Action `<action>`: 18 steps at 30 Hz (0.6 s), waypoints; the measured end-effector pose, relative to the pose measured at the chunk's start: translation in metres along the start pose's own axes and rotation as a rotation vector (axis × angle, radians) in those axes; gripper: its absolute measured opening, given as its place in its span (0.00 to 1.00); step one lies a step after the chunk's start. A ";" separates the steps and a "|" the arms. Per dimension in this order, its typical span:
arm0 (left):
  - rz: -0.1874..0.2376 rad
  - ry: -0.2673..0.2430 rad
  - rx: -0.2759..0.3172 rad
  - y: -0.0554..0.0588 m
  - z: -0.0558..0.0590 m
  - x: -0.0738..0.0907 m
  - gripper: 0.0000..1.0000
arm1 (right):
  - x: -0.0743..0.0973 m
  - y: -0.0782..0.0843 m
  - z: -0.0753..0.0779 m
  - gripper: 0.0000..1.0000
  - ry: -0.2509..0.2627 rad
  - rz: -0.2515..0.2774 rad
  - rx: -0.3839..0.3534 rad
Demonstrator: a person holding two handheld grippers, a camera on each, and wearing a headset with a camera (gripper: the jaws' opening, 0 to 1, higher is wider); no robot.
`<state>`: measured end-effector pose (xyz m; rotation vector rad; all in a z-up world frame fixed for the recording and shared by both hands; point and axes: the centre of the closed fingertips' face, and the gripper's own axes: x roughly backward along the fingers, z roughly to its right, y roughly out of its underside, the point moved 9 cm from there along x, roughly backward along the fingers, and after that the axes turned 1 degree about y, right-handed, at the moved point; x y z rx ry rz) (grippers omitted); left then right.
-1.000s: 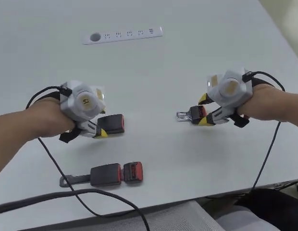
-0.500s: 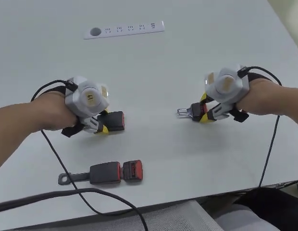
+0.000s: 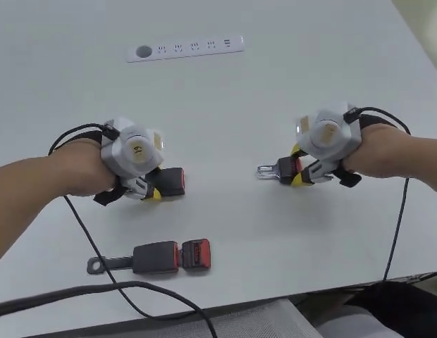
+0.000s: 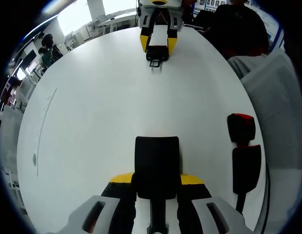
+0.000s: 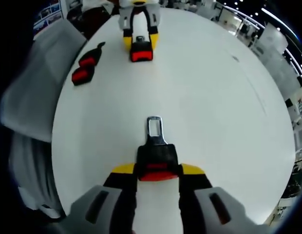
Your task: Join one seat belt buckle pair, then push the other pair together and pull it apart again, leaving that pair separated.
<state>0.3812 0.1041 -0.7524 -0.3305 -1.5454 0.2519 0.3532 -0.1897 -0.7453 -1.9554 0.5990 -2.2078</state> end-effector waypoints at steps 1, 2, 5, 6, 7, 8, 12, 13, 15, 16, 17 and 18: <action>-0.001 0.001 -0.001 0.000 0.000 0.000 0.33 | -0.001 -0.003 -0.002 0.32 0.001 0.006 0.001; -0.003 0.001 -0.001 0.000 0.000 0.000 0.33 | -0.002 -0.007 -0.003 0.32 0.003 0.012 0.003; -0.008 0.004 -0.003 0.000 0.000 -0.001 0.33 | -0.010 -0.020 -0.010 0.32 -0.001 0.016 0.015; -0.009 0.003 -0.003 0.000 0.000 -0.001 0.33 | -0.012 -0.024 -0.011 0.32 -0.001 0.020 0.014; -0.009 0.002 -0.003 0.000 0.000 -0.001 0.33 | -0.014 -0.030 -0.012 0.32 -0.001 0.029 0.017; -0.009 0.001 -0.002 0.000 0.000 -0.001 0.33 | -0.016 -0.034 -0.013 0.32 -0.002 0.033 0.021; -0.016 0.003 -0.003 -0.001 0.000 -0.001 0.33 | -0.026 -0.055 -0.017 0.31 0.008 0.054 0.037; -0.017 0.004 -0.003 -0.001 0.000 -0.001 0.33 | -0.028 -0.059 -0.017 0.31 0.007 0.057 0.039; -0.016 0.005 -0.002 0.000 0.000 -0.001 0.33 | -0.033 -0.069 -0.017 0.31 0.006 0.063 0.048; -0.014 0.005 -0.001 0.000 0.000 -0.001 0.33 | -0.036 -0.075 -0.017 0.31 0.008 0.064 0.052; -0.013 0.005 0.000 0.000 0.000 -0.001 0.33 | -0.038 -0.078 -0.017 0.31 0.007 0.064 0.059; -0.013 0.006 0.000 0.000 0.000 -0.001 0.33 | -0.040 -0.082 -0.017 0.31 0.006 0.064 0.071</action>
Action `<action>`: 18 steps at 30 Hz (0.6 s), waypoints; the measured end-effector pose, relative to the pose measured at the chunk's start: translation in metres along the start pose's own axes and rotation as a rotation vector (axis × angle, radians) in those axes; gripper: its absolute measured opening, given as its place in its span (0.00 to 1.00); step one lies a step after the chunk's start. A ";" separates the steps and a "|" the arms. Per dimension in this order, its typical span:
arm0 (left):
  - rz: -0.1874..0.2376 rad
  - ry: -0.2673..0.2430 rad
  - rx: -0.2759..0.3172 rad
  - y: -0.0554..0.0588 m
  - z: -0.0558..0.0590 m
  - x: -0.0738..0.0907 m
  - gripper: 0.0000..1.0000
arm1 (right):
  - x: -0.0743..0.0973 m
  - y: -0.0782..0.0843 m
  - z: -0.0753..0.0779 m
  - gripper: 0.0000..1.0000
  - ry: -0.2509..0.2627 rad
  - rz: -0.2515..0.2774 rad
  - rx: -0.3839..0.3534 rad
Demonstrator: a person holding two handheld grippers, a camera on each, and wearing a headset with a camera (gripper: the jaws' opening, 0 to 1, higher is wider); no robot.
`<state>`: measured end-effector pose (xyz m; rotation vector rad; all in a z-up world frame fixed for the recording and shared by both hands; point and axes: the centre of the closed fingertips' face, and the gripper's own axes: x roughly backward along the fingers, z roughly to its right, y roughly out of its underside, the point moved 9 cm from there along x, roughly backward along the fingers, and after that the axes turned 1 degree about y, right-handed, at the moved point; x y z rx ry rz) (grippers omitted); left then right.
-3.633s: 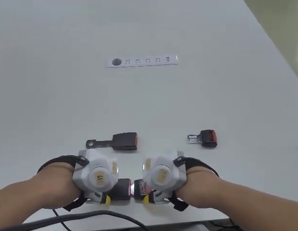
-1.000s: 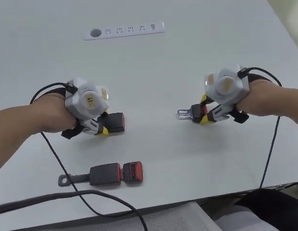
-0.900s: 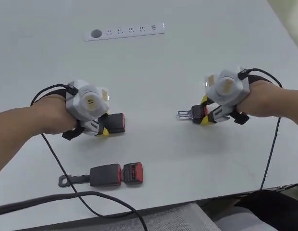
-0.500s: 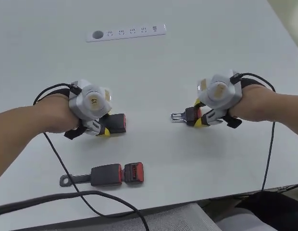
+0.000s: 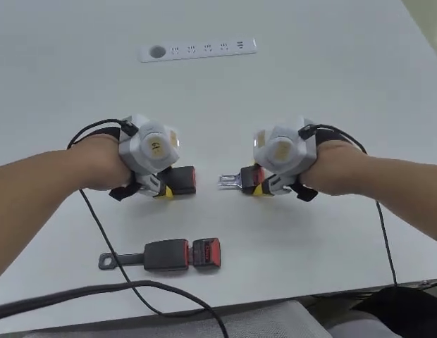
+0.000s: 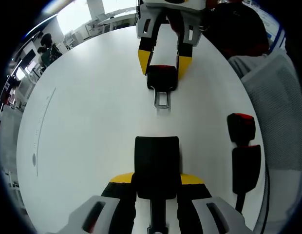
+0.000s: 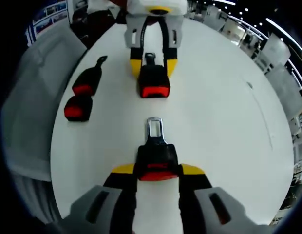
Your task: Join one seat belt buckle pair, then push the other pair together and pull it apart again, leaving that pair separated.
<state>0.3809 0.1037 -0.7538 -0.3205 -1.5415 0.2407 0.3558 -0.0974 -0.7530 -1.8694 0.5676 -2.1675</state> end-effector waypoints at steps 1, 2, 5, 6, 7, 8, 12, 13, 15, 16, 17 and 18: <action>-0.001 0.002 -0.001 0.000 0.000 0.000 0.33 | -0.002 -0.003 0.000 0.31 0.001 0.000 0.000; -0.002 0.004 -0.001 0.000 0.000 0.000 0.33 | -0.004 -0.006 0.001 0.31 0.003 0.000 0.005; -0.005 0.009 -0.004 0.000 -0.001 0.000 0.33 | -0.010 -0.016 0.005 0.31 0.012 0.003 -0.005; -0.003 0.012 -0.004 0.000 -0.001 -0.001 0.33 | -0.012 -0.019 0.005 0.31 0.014 0.005 -0.007; -0.002 0.013 -0.004 0.000 -0.001 -0.001 0.33 | -0.013 -0.020 0.006 0.31 0.013 0.006 -0.009; -0.001 0.014 -0.005 0.000 -0.001 -0.001 0.33 | -0.014 -0.021 0.005 0.31 0.012 0.007 -0.008; -0.001 0.014 -0.005 0.000 -0.001 -0.001 0.33 | -0.019 -0.029 0.006 0.31 0.005 0.007 -0.012; 0.000 0.014 -0.004 0.000 -0.001 -0.001 0.33 | -0.020 -0.032 0.007 0.31 0.001 0.004 -0.003; -0.002 0.014 -0.005 0.000 -0.001 -0.001 0.33 | -0.022 -0.034 0.008 0.31 -0.003 0.002 -0.003; -0.004 0.015 -0.007 0.000 -0.001 -0.001 0.33 | -0.021 -0.034 0.008 0.31 -0.006 -0.008 0.005; -0.005 0.015 -0.007 0.000 -0.001 -0.001 0.33 | -0.021 -0.034 0.008 0.31 -0.003 -0.011 0.013; -0.006 0.015 -0.007 0.000 -0.002 -0.001 0.33 | -0.021 -0.034 0.008 0.31 -0.002 -0.008 0.019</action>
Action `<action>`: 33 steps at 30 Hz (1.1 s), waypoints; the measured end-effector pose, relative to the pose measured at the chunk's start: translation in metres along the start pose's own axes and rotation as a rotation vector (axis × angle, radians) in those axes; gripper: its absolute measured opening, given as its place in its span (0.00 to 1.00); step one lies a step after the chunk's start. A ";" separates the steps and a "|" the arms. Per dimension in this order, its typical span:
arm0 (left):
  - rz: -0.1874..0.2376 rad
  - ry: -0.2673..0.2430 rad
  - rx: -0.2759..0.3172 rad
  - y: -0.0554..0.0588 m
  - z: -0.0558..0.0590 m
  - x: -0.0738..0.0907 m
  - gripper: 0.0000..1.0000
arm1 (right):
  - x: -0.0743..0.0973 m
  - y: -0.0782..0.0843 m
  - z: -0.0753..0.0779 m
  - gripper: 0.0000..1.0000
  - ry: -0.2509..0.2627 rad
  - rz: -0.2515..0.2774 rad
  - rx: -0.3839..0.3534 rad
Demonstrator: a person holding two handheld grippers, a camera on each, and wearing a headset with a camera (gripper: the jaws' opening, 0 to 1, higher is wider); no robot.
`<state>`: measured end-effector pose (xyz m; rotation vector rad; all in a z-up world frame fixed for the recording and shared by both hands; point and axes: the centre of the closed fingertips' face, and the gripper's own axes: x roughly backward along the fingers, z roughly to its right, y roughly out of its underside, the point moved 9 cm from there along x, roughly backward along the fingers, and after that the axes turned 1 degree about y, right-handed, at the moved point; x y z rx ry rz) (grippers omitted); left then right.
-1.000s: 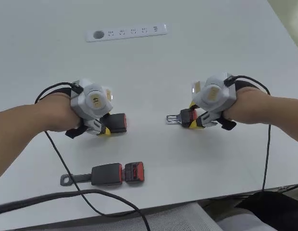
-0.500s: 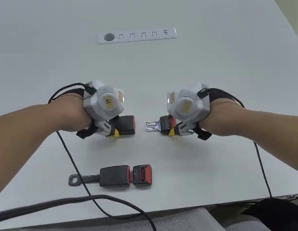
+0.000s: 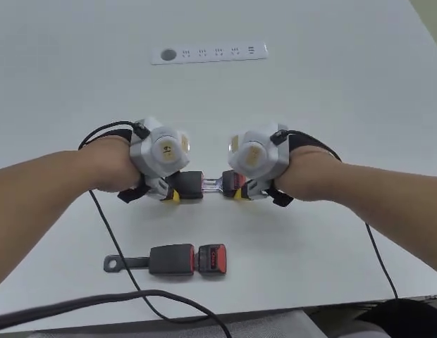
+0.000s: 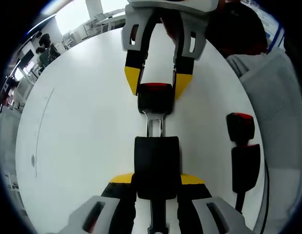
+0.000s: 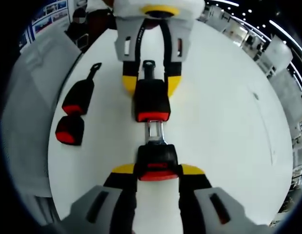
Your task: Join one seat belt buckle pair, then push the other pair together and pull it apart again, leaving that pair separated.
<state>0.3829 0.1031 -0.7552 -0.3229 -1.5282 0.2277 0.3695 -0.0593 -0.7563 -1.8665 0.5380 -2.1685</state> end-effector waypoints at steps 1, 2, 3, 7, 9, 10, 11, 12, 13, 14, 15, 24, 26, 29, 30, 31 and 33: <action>-0.001 0.000 0.000 0.000 0.000 0.000 0.33 | 0.000 -0.001 -0.001 0.31 0.002 0.001 0.004; -0.001 0.000 0.000 0.000 -0.001 0.000 0.33 | 0.000 -0.002 -0.003 0.31 0.009 -0.001 0.022; -0.001 -0.001 0.002 0.000 -0.001 -0.001 0.33 | 0.000 -0.003 -0.003 0.31 0.008 0.001 0.020; 0.000 -0.001 0.002 0.000 0.000 0.000 0.33 | -0.003 -0.008 -0.005 0.31 0.009 0.015 0.023; -0.001 -0.001 -0.001 0.000 0.000 0.000 0.33 | -0.005 -0.011 -0.005 0.31 0.001 0.027 0.007; -0.003 -0.001 -0.003 0.000 0.000 0.000 0.33 | -0.005 -0.011 -0.004 0.31 0.000 0.023 0.013; -0.003 -0.002 -0.008 0.000 0.000 0.000 0.33 | -0.006 -0.011 -0.004 0.31 -0.002 0.024 0.018; -0.001 -0.004 -0.002 0.000 0.001 0.000 0.33 | -0.005 -0.011 -0.004 0.31 -0.006 0.027 0.040; 0.002 -0.005 -0.004 0.000 0.001 0.000 0.33 | -0.005 -0.011 -0.004 0.31 -0.008 0.030 0.052; 0.003 -0.005 -0.005 0.000 0.001 0.000 0.32 | -0.005 -0.010 -0.004 0.30 -0.013 0.032 0.048; 0.003 -0.004 -0.005 0.000 0.001 0.000 0.32 | -0.006 -0.010 -0.002 0.30 -0.021 0.035 0.043; 0.016 0.003 -0.021 0.002 -0.002 -0.002 0.32 | -0.010 -0.021 -0.001 0.29 -0.048 0.092 0.009; 0.011 0.010 -0.028 0.001 -0.003 -0.003 0.32 | -0.012 -0.026 -0.002 0.29 -0.035 0.061 0.028; 0.007 0.011 -0.032 0.001 -0.004 -0.003 0.32 | -0.011 -0.021 -0.001 0.29 -0.039 0.083 0.012; 0.007 0.010 -0.032 0.001 -0.004 -0.003 0.32 | -0.011 -0.021 -0.001 0.29 -0.038 0.085 0.013; 0.008 0.009 -0.030 0.002 -0.004 -0.003 0.32 | -0.012 -0.021 -0.001 0.29 -0.037 0.083 0.014; 0.012 0.009 -0.027 0.002 -0.004 -0.003 0.32 | -0.012 -0.022 -0.001 0.29 -0.035 0.079 0.020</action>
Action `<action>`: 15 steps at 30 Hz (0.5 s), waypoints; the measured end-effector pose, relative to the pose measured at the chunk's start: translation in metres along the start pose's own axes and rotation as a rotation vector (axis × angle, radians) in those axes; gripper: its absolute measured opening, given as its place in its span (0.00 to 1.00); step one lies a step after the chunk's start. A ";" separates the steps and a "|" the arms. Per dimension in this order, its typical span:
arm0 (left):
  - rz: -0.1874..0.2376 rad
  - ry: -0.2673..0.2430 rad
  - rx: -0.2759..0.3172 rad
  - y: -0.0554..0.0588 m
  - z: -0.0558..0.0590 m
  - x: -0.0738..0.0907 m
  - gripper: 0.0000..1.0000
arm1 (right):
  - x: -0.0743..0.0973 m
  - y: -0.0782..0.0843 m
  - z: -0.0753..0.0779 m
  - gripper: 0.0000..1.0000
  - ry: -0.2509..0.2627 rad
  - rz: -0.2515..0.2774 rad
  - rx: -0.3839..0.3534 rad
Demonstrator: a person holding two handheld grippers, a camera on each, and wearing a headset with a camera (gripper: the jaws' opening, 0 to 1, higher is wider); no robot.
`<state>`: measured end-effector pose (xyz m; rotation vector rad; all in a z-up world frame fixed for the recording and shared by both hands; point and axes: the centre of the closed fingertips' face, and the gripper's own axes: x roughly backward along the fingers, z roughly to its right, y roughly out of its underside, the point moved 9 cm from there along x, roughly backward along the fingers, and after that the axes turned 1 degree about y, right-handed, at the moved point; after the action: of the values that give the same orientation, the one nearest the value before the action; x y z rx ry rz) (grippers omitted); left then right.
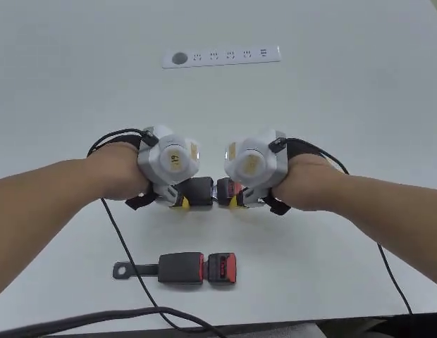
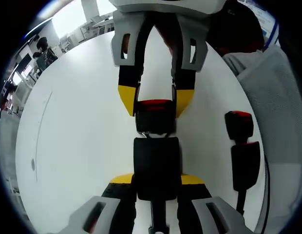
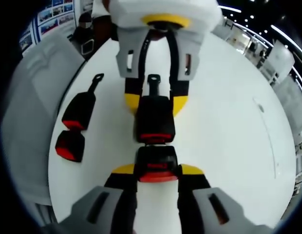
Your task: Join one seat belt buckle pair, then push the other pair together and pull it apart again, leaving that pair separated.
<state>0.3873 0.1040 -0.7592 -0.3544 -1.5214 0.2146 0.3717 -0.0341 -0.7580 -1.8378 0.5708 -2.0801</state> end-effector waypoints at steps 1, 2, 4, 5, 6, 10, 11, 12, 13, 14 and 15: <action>-0.001 0.001 -0.001 0.000 0.000 -0.001 0.32 | 0.000 0.001 0.000 0.29 0.001 0.001 0.002; -0.004 0.000 -0.001 0.000 0.000 -0.001 0.32 | 0.000 0.001 0.000 0.29 0.001 0.003 0.002; -0.010 0.000 -0.003 0.001 -0.001 -0.001 0.33 | 0.000 0.001 0.000 0.29 0.003 0.007 0.000; -0.013 0.000 -0.003 0.000 0.000 -0.001 0.33 | 0.000 0.001 0.000 0.30 0.003 0.008 -0.003; -0.015 0.000 -0.003 0.000 0.000 -0.001 0.33 | 0.000 0.001 0.000 0.30 0.004 0.009 -0.007; -0.023 0.003 -0.010 -0.002 0.001 0.000 0.33 | 0.001 0.002 0.000 0.30 0.005 0.006 0.005; -0.025 0.004 -0.011 -0.003 0.001 0.000 0.33 | 0.001 0.002 0.000 0.30 0.004 0.006 0.003; -0.028 0.005 -0.013 -0.003 0.001 0.000 0.33 | 0.001 0.002 0.000 0.30 0.004 0.006 0.001; -0.031 0.005 -0.014 -0.003 0.001 0.000 0.33 | 0.002 0.003 0.000 0.30 0.004 0.001 0.005; -0.033 0.005 -0.014 -0.002 0.001 0.000 0.33 | 0.002 0.004 0.000 0.30 0.004 -0.001 0.005; -0.035 0.005 -0.014 -0.004 0.001 0.000 0.33 | 0.003 0.007 0.000 0.30 0.004 -0.004 0.005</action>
<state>0.3861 0.1006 -0.7583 -0.3389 -1.5235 0.1748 0.3715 -0.0417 -0.7583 -1.8340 0.5625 -2.0862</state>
